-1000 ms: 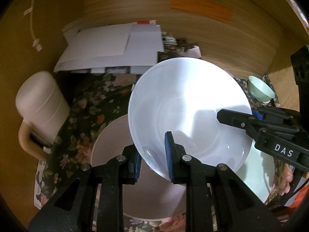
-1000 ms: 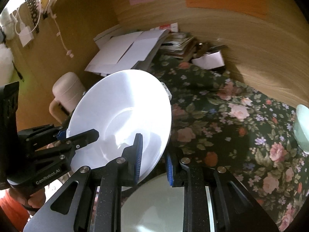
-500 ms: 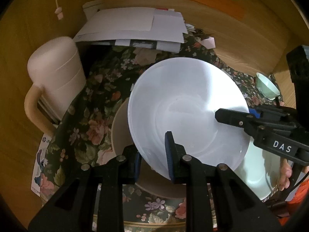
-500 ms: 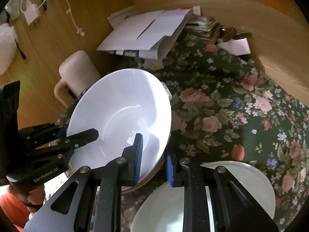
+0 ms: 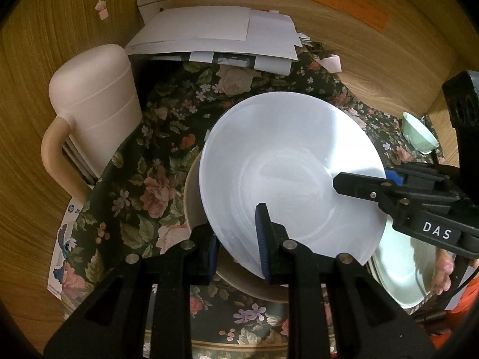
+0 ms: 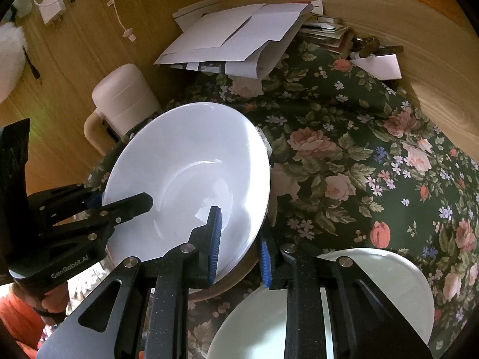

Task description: Organize plates and bowls

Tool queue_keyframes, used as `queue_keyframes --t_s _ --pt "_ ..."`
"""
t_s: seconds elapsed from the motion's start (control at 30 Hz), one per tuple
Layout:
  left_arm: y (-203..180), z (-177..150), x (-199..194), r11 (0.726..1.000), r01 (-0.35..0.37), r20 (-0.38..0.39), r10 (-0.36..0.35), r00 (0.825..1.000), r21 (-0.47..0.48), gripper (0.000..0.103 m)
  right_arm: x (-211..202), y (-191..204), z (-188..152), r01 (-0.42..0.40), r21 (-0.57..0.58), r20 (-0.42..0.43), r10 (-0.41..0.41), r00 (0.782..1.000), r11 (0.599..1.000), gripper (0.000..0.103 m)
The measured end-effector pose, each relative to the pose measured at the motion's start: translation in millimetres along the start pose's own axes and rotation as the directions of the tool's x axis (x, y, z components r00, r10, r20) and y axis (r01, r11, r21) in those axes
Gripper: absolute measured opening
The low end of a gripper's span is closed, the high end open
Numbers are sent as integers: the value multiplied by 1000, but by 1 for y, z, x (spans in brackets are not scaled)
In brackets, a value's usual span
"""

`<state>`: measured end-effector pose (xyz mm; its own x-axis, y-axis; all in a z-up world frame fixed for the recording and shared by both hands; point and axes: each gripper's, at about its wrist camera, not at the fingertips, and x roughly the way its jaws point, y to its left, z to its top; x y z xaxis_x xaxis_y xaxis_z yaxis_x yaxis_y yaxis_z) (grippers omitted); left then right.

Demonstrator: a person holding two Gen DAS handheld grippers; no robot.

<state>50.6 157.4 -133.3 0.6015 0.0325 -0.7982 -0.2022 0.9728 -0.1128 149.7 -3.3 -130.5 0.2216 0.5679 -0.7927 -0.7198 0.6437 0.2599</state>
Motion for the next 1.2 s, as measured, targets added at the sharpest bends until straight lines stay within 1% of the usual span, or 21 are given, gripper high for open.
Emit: queue_keyframes --t_s 0.1,0.37,0.57,0.67,0.77,1.0,1.13,1.2 --pt "0 0 0 1000 -1 0 1 1000 0 22 -3 -1 0 -7 1 -1 7 1000 1000 22" --pt "1 1 3 1000 -15 -3 15 1000 -6 22 -9 5 -3 19 -35 3 -19 1000 999 23" --pt "0 3 4 998 -55 8 55 998 6 22 -12 2 -3 3 -19 7 -3 1000 1000 23" --pt "1 5 5 998 -59 4 59 998 3 22 -13 0 -4 25 -16 14 -25 1000 1000 23" --pt "0 6 7 998 -70 6 70 998 7 22 -13 -5 -6 4 -6 8 -4 1000 1000 24" --pt "-4 11 8 993 -113 17 113 993 32 22 -13 -11 -8 -15 13 21 15 1000 1000 24" --pt "-5 14 4 990 -139 38 138 990 33 22 -19 -13 -10 -15 18 36 15 999 1000 25" --pt "-5 17 2 988 -149 48 147 988 37 28 -19 -16 -12 -18 29 36 17 999 999 29"
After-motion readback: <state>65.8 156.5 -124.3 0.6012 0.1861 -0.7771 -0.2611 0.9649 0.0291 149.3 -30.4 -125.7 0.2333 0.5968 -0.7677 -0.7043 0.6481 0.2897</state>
